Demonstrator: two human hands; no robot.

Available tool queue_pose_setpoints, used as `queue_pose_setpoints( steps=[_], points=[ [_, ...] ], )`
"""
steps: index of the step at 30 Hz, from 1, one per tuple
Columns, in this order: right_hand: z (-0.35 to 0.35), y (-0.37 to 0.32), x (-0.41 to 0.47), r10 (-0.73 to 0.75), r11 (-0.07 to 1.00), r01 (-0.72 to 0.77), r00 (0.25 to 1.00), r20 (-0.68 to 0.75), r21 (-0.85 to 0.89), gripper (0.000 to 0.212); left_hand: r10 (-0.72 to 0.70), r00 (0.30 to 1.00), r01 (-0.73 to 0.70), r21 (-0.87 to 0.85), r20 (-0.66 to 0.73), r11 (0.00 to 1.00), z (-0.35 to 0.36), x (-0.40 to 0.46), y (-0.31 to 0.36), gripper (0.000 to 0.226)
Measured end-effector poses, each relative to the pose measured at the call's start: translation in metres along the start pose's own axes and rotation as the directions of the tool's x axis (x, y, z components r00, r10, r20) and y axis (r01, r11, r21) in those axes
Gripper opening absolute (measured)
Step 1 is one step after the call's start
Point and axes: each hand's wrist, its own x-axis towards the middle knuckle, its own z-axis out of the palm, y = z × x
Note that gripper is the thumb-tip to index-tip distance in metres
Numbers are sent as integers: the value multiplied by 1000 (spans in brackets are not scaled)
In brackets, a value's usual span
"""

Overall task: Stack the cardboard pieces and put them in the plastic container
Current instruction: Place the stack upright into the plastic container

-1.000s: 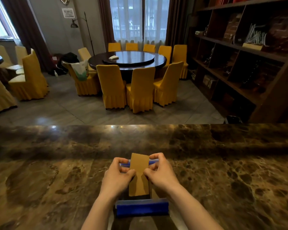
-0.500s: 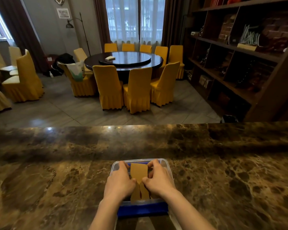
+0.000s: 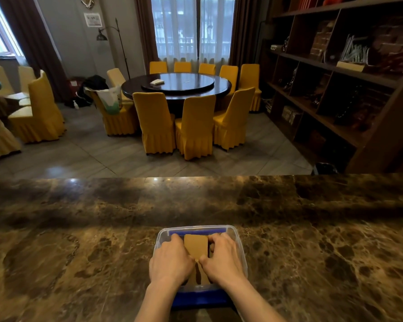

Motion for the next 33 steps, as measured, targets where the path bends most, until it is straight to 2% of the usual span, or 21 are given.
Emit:
queue_pose_setpoints(
  steps=[7, 10, 15, 19, 24, 29, 33],
  points=[
    [2, 0, 1, 16, 1000, -17, 999, -41, -25, 55, 6, 999, -4, 45, -37, 999, 7, 1, 1, 26],
    [-1, -3, -1, -23, 997, 18, 998, -64, -73, 56, 33, 999, -29, 105, -40, 994, 12, 4, 3, 27],
    [-13, -13, -10, -218, 942, 203, 975, -28, -268, 42, 162, 984, -146, 183, -77, 972, 13, 4, -2, 65],
    [-30, -13, -13, -374, 858, 381, 923, 90, -345, 39, 345, 933, -334, 109, -103, 936, -2, 1, -14, 65],
    [-40, -11, -14, -350, 840, 439, 887, 301, -319, 47, 422, 901, -429, 71, 101, 900, -10, -1, -20, 63],
    [-37, -10, -10, -313, 856, 406, 900, 303, -321, 46, 422, 900, -429, 63, 106, 901, -7, 1, -15, 51],
    [-31, -9, -7, -283, 868, 368, 918, 276, -333, 41, 407, 909, -407, -13, 91, 913, -1, 3, -18, 43]
  ],
)
